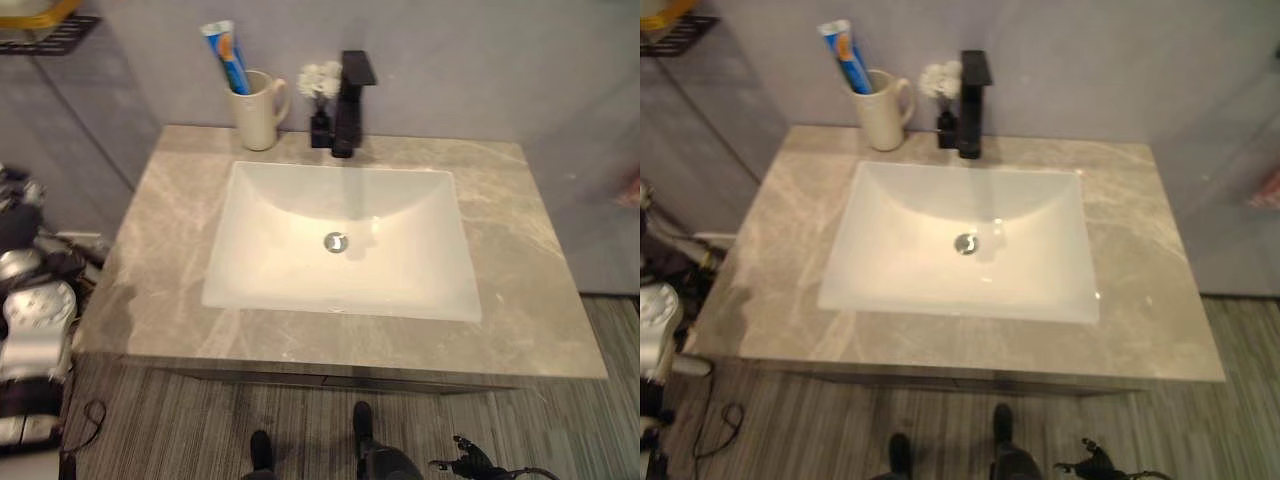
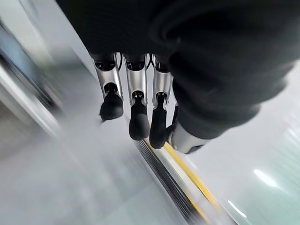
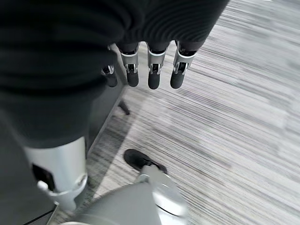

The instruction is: Put brush and paste in cup on sink, flatten towel.

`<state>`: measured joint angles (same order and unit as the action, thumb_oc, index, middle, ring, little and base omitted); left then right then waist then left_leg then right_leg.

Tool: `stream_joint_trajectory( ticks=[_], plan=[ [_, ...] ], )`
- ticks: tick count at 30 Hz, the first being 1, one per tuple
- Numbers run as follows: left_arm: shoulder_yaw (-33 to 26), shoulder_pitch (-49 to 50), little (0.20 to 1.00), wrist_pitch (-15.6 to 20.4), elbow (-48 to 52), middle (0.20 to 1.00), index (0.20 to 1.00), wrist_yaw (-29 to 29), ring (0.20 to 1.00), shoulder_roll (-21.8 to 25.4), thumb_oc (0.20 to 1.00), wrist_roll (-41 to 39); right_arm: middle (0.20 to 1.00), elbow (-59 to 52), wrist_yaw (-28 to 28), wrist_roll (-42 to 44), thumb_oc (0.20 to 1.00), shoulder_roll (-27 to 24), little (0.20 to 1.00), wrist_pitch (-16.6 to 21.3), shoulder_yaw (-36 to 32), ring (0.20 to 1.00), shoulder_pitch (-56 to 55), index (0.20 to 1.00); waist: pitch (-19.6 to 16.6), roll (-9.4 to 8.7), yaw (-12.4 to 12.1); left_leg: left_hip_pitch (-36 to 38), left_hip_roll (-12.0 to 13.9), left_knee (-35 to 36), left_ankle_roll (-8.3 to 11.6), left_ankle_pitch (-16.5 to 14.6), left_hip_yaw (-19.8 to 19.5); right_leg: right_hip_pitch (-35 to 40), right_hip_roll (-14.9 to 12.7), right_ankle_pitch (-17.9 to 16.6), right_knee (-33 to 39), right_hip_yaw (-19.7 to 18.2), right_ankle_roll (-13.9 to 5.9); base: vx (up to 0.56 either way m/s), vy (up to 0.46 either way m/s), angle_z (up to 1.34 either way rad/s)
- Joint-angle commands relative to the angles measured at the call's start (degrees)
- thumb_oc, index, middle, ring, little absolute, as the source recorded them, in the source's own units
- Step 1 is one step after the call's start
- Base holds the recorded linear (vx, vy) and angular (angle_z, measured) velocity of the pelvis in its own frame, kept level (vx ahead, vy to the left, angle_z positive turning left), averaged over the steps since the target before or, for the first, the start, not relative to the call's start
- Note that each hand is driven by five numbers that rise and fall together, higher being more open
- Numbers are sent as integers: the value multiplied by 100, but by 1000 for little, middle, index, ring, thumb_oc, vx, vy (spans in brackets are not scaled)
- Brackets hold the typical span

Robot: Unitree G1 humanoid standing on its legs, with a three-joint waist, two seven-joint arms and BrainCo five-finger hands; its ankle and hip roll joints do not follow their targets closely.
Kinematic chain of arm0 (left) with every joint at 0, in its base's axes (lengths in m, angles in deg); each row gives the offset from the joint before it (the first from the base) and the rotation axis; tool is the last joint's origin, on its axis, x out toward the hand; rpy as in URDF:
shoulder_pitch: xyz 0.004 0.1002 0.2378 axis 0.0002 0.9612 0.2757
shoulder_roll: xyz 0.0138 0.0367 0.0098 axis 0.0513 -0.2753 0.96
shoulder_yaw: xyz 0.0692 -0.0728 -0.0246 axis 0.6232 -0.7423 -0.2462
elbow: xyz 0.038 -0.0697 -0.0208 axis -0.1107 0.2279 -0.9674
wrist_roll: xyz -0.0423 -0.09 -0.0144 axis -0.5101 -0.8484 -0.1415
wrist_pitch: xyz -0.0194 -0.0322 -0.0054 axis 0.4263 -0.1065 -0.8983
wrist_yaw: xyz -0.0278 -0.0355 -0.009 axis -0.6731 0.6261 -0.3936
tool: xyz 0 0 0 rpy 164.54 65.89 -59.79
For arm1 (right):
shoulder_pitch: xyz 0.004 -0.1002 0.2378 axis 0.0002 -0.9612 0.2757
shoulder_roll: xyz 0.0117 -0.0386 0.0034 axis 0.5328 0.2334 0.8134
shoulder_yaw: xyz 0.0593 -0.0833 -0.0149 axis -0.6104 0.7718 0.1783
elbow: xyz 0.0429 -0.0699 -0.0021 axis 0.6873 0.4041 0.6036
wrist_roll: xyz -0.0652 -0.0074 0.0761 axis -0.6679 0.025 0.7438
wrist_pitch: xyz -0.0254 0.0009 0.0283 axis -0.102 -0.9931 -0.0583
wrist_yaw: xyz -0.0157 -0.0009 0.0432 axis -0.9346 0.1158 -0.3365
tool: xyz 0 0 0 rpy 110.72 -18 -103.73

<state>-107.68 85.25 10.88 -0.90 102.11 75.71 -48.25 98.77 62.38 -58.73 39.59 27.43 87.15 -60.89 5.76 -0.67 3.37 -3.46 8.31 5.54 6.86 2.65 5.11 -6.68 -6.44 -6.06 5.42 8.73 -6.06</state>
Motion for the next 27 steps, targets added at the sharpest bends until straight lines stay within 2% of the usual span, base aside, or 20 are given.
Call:
stream_joint_trajectory(
  ticks=[1,4,5,6,7,8,10,11,13,14,15,17,19,21,22,25,27],
  plan=[
    [-228,650,200,193,147,200,200,-6,200,-227,200,254,1000,208,-29,-80,1000,9,1000,36,-210,1000,104,1000,-275,-349,-236,191,-103,-54,-79,-82,-159,703,-785,90,-60,-92,-636,19,144,30],
    [-345,1234,200,85,-499,200,200,-224,200,-844,200,126,1000,77,23,-54,1000,25,1000,75,-413,1000,-19,1000,-145,-496,-409,27,-370,-469,-216,-276,-234,818,-1045,-22,-63,-18,-694,-71,175,22],
    [-343,1290,275,35,-797,275,275,-294,275,-881,275,86,1000,34,15,-20,1000,21,1000,83,-500,1000,-77,1000,-132,-525,-411,-95,-454,-590,-257,-328,-250,779,-1122,-111,-75,-16,-718,-119,184,17],
    [-176,1321,489,-158,-1495,489,489,-472,489,-894,489,66,1000,40,-16,60,1000,35,1000,76,-626,1000,-131,1000,-139,-532,-398,-226,-553,-673,-304,-375,-262,723,-1213,-237,-83,-12,-759,-94,132,8],
    [-168,1308,758,-148,-1511,758,758,-474,758,-885,758,61,1000,39,-16,59,1000,38,1000,75,-632,1000,-130,1000,-155,-539,-399,-258,-562,-676,-309,-360,-262,694,-1222,-251,-80,-14,-761,-109,142,8],
    [128,1238,1000,-436,-2358,1000,1000,-704,1000,-882,1000,238,1000,107,-6,149,1000,33,1000,69,-716,1000,-86,1000,-149,-549,-376,-381,-653,-712,-346,-361,-255,578,-1297,-418,-99,-42,-799,-126,161,8],
    [1097,1178,1000,-1146,-4154,1000,1000,-1269,1000,-892,1000,1528,1000,178,-37,310,1000,-25,1000,56,-938,1000,-6,1000,-116,-522,-225,-533,-793,-683,-428,-354,-150,284,-1409,-799,-116,-208,-848,-175,279,5],
    [1462,1179,1000,-1385,-4862,1000,1000,-1532,1000,-922,1000,2081,1000,221,-47,295,1000,-97,1000,16,-984,1000,49,1000,-115,-497,-140,-549,-838,-637,-458,-362,-53,122,-1455,-1005,-112,-323,-871,-146,286,-9],
    [1515,1028,1000,-1583,-5716,1000,1000,-1874,1000,-1105,1000,2078,1000,364,-18,292,1000,-109,1000,-74,-970,1000,232,1000,-144,-453,26,-554,-841,-547,-499,-325,155,-193,-1430,-1167,-172,-536,-838,-118,240,-38],
    [1706,911,1000,-1629,-6004,1000,1000,-2074,1000,-1243,1000,2234,1000,390,3,291,1000,-97,1000,-84,-925,1000,277,1000,-113,-410,115,-531,-801,-533,-538,-314,269,-336,-1337,-1066,-359,-599,-788,-140,255,-57],
    [1992,809,1000,-1693,-6184,1000,1000,-2359,1000,-1403,1000,2473,1000,409,11,303,1000,-89,1000,-88,-937,1000,269,1000,-73,-352,213,-518,-761,-513,-584,-269,419,-453,-1135,-808,-736,-612,-688,-150,290,-64],
    [2154,747,1000,-1720,-6287,1000,1000,-2633,1000,-1614,1000,2444,1000,531,85,190,1000,-134,1000,-142,-893,1000,188,1000,-81,-213,238,-434,-677,-352,-637,-158,692,-367,-835,-99,-1301,-296,-492,-107,292,-90],
    [2392,776,1000,-1707,-6142,1000,1000,-2827,1000,-1842,1000,2425,1000,750,116,99,1000,-208,1000,-209,-985,1000,42,1000,-106,-124,233,-298,-597,-158,-674,-86,970,-120,-709,423,-1669,40,-337,-61,176,-134],
    [2819,713,1000,-1621,-5897,1000,1000,-3058,1000,-2036,1000,2426,1000,925,144,102,1000,-282,1000,-271,-1108,1000,27,1000,-125,-91,212,-255,-535,-125,-698,-55,1309,118,-678,619,-1778,274,-308,-94,76,-109],
    [2928,704,1000,-1624,-5820,1000,1000,-3104,1000,-2104,1000,2392,1000,1022,168,43,1000,-306,1000,-309,-1123,1000,41,1000,-143,-98,175,-193,-539,-118,-675,-137,1413,267,-760,743,-1843,401,-369,-109,36,-122],
    [3147,531,1000,-1649,-5649,1000,1000,-3224,1000,-2235,1000,2159,1000,1196,176,-18,1000,-366,1000,-372,-1193,1000,75,1000,-250,-58,81,-196,-453,-175,-732,-88,1977,632,-989,634,-1977,938,-401,-186,19,-134],
    [3139,458,1000,-1679,-5641,1000,1000,-3311,1000,-2344,1000,1935,1000,1157,194,26,1000,-352,1000,-377,-1195,1000,178,1000,-337,-66,-7,-249,-366,-299,-778,-52,2547,1007,-1118,490,-2042,1383,-447,-253,28,-163]
  ],
)
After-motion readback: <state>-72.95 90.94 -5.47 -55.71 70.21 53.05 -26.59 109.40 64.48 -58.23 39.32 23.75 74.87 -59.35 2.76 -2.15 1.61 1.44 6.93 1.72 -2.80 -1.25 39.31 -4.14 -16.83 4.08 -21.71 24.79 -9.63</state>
